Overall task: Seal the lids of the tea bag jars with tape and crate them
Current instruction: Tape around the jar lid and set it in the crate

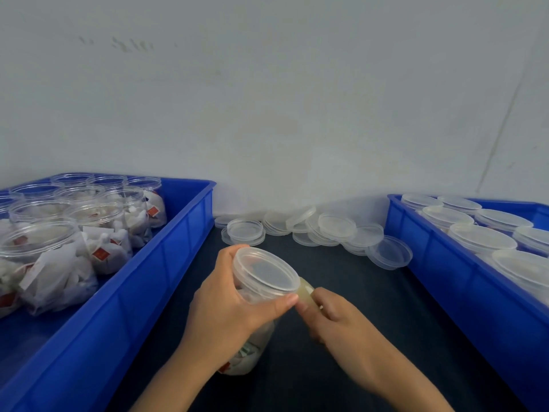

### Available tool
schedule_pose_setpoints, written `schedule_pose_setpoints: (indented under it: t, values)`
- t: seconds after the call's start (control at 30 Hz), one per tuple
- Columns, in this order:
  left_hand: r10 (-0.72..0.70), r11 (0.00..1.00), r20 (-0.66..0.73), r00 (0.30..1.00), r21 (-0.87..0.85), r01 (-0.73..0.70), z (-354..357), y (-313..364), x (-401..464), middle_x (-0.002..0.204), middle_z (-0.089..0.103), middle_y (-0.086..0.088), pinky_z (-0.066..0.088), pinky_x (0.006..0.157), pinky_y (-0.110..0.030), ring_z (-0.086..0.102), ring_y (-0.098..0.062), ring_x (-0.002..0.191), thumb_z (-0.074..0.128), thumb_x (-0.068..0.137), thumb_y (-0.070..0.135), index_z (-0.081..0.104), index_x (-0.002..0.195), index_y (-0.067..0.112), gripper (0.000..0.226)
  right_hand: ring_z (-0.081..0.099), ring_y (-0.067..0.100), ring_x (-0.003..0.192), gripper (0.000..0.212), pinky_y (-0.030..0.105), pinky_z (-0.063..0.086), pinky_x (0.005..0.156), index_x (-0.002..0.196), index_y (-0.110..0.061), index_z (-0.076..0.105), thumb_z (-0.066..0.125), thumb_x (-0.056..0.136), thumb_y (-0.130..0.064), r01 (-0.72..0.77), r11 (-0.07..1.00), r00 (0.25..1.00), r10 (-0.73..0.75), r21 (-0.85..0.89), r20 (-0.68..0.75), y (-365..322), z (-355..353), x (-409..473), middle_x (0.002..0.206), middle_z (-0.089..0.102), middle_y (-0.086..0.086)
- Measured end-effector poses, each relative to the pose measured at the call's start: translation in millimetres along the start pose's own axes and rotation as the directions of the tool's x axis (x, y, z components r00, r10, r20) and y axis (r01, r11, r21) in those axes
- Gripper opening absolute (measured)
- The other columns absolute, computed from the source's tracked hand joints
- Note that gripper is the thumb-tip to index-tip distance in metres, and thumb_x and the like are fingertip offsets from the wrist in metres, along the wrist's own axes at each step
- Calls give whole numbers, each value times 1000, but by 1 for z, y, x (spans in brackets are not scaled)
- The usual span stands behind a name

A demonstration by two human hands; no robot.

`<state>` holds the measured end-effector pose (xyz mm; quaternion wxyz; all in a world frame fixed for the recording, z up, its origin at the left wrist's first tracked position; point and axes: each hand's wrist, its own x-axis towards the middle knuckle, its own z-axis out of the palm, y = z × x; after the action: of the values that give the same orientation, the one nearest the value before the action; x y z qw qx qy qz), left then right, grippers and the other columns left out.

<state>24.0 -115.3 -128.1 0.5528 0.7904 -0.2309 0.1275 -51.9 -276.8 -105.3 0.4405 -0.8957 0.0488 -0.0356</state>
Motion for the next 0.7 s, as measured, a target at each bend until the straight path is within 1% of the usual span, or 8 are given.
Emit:
schedule_pose_setpoints:
  t: [0.1,0.23,0.33,0.43,0.53,0.6,0.7]
  values:
    - [22,999,-46,999,34,-21,2,1,-2,107,56,35,49,82,-20,55,11,100,72,41,78,45,112,48,82,38,11,64,40,29,35,60,78,-18,43,42,94,-55,6,1000,999,-6,-1,-37,0,0,-1,71,44,-3]
    - [89,987,-117,989,145,-71,5,6,-6,106,53,33,41,73,-8,51,14,100,69,39,80,39,107,48,81,34,13,61,34,32,31,58,74,-20,42,45,92,-49,-20,999,997,23,40,-68,1,2,-1,67,40,-1]
    - [126,973,-132,983,212,-96,5,9,-7,103,53,31,38,70,-6,48,15,103,67,37,82,34,107,49,84,34,15,61,33,33,30,58,70,-20,41,47,93,-44,-46,998,996,49,43,-78,3,5,0,65,40,-1]
    - [159,962,-114,981,241,-128,4,10,-7,101,52,31,37,67,-6,48,14,103,68,39,83,32,110,48,87,33,15,59,34,33,29,58,67,-21,42,49,93,-41,-67,997,993,71,45,-96,3,8,1,61,39,-3]
    - [179,958,-101,979,246,-150,1,10,-7,101,53,31,39,65,-3,50,13,102,74,40,78,33,111,47,87,33,16,58,35,33,30,58,63,-20,41,52,91,-38,-88,994,988,95,58,-124,2,11,2,56,38,-5]
    - [201,949,-106,974,268,-166,1,11,-9,101,53,30,39,64,-4,54,10,97,77,40,74,36,113,43,89,33,17,58,33,33,30,58,61,-20,42,54,88,-34,-111,991,982,121,71,-142,1,12,3,54,36,-5]
    - [267,913,-124,956,351,-209,2,14,-10,100,55,23,38,65,-5,57,3,81,79,41,71,43,117,30,93,33,16,58,32,32,29,57,59,-20,42,56,86,-31,-134,988,974,147,81,-175,0,13,4,54,36,-5]
